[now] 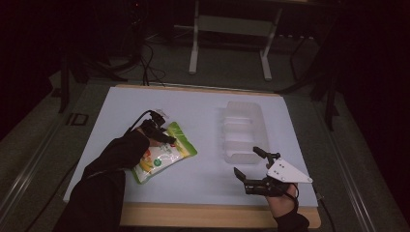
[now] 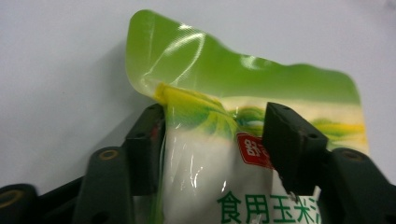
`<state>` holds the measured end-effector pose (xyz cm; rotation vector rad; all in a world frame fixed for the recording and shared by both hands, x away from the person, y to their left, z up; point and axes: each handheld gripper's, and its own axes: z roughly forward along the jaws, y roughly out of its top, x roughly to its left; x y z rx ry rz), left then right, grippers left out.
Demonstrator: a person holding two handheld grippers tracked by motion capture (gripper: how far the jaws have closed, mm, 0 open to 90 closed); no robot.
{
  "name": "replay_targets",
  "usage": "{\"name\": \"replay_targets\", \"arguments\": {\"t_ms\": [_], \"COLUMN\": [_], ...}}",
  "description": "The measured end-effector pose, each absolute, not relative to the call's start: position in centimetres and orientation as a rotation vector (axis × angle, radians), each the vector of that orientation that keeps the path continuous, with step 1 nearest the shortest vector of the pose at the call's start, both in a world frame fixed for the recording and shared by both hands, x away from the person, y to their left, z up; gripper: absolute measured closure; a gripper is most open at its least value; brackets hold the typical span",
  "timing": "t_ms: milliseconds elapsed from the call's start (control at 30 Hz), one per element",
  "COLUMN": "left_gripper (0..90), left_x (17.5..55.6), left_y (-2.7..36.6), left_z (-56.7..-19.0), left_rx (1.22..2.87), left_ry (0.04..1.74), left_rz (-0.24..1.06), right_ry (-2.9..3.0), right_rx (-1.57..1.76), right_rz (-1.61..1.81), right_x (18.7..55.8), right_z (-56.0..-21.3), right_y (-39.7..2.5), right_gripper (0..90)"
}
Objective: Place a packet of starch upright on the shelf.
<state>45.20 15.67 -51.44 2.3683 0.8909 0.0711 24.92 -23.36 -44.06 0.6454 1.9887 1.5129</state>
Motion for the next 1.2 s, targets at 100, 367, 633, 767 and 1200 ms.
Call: {"name": "replay_targets", "arguments": {"t_ms": [100,367,633,767,1200], "left_gripper": [68.2,85.1,85.9,86.4,86.9], "left_x": [44.8,44.1,43.5,43.1,40.6], "left_y": [15.6,15.9,16.5,17.2,18.4], "left_z": [-50.9,-50.7,-49.7,-48.7,-44.8], "left_rx": [2.409,2.383,2.306,2.236,2.066], "left_ry": [0.865,0.839,0.826,0.826,0.797], "left_rz": [0.165,0.219,0.244,0.234,0.308], "right_ry": [1.995,1.997,1.987,1.985,1.965], "right_rx": [0.643,0.651,0.66,0.661,0.68], "right_rz": [1.514,1.521,1.528,1.53,1.563], "right_x": [24.9,25.0,25.0,25.0,25.0], "right_z": [-44.1,-44.1,-44.0,-44.0,-43.9], "right_y": [-23.3,-23.4,-23.5,-23.5,-23.8], "right_gripper": [10.8,10.8,10.8,10.9,12.7]}}
